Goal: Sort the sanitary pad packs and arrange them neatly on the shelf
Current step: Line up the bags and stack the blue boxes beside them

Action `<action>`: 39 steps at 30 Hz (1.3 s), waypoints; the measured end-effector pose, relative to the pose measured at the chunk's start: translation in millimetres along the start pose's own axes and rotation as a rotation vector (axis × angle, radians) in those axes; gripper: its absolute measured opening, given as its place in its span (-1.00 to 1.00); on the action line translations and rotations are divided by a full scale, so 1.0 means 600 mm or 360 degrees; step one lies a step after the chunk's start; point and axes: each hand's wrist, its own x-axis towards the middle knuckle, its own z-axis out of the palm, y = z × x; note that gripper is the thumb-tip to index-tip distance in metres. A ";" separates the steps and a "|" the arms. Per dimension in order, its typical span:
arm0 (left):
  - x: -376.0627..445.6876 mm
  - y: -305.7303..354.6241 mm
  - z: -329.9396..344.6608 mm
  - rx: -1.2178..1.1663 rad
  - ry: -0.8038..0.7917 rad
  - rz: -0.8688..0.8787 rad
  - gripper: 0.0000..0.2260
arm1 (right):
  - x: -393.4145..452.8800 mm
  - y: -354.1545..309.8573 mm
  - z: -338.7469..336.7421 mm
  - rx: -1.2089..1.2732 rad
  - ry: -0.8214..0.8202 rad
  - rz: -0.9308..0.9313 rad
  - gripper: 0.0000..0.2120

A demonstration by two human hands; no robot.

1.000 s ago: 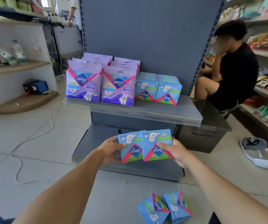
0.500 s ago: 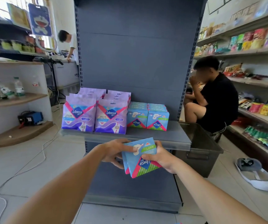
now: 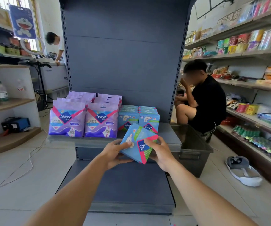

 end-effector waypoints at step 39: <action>0.018 0.068 -0.013 0.0233 0.0054 0.0244 -0.68 | 0.043 -0.008 0.001 -0.0228 -0.0199 -0.0133 -0.68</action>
